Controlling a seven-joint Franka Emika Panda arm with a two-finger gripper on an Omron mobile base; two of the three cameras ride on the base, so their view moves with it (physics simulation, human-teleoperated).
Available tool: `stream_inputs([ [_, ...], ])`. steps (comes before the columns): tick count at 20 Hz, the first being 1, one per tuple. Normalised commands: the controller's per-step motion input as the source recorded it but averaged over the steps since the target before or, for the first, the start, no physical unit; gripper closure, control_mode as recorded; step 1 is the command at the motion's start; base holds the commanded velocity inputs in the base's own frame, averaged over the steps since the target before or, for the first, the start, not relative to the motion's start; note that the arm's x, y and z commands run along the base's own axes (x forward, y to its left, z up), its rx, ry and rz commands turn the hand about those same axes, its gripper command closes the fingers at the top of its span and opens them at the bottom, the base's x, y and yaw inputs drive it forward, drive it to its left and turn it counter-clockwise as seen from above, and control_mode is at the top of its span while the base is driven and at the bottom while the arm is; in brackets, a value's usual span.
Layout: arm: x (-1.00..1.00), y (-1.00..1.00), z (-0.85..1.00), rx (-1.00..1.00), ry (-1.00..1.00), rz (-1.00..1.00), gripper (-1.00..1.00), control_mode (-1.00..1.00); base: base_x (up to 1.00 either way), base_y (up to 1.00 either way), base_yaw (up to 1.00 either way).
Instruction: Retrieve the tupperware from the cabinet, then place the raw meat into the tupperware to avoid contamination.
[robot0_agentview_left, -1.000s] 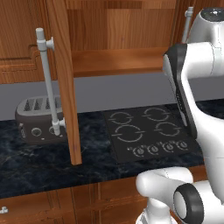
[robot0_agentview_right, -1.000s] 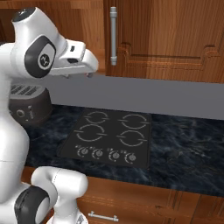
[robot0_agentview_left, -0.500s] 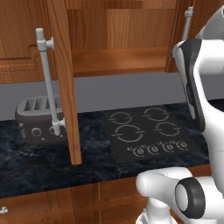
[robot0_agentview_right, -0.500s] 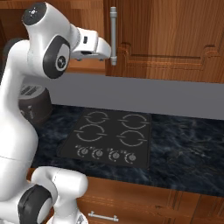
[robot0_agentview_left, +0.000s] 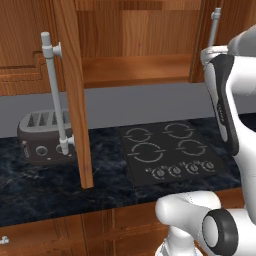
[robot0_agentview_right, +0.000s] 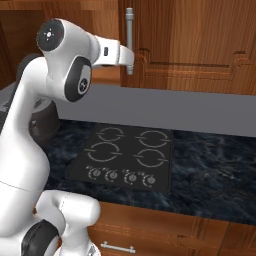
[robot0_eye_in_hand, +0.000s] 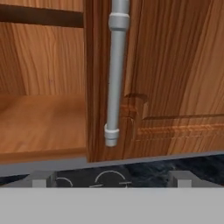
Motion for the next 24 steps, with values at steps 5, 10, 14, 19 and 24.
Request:
stream_inputs([
  [5, 0.42, -0.21, -0.09, 0.07, -0.04, 0.03, -1.0, -1.0, 0.0, 0.0, 0.0],
  [10, 0.38, -0.05, 0.0, 0.01, 0.01, 0.06, -1.0, -1.0, 0.0, 0.0, 0.0],
  [14, 0.44, 0.0, 0.0, 0.0, 0.0, 0.04, -1.0, -1.0, 0.0, 0.0, 0.0],
  [19, 0.47, -0.06, -0.02, 0.0, 0.01, 0.05, -1.0, -1.0, 0.0, 0.0, 0.0],
  [24, 0.53, -0.13, -0.1, 0.01, 0.0, 0.06, -1.0, -1.0, 0.0, 0.0, 0.0],
])
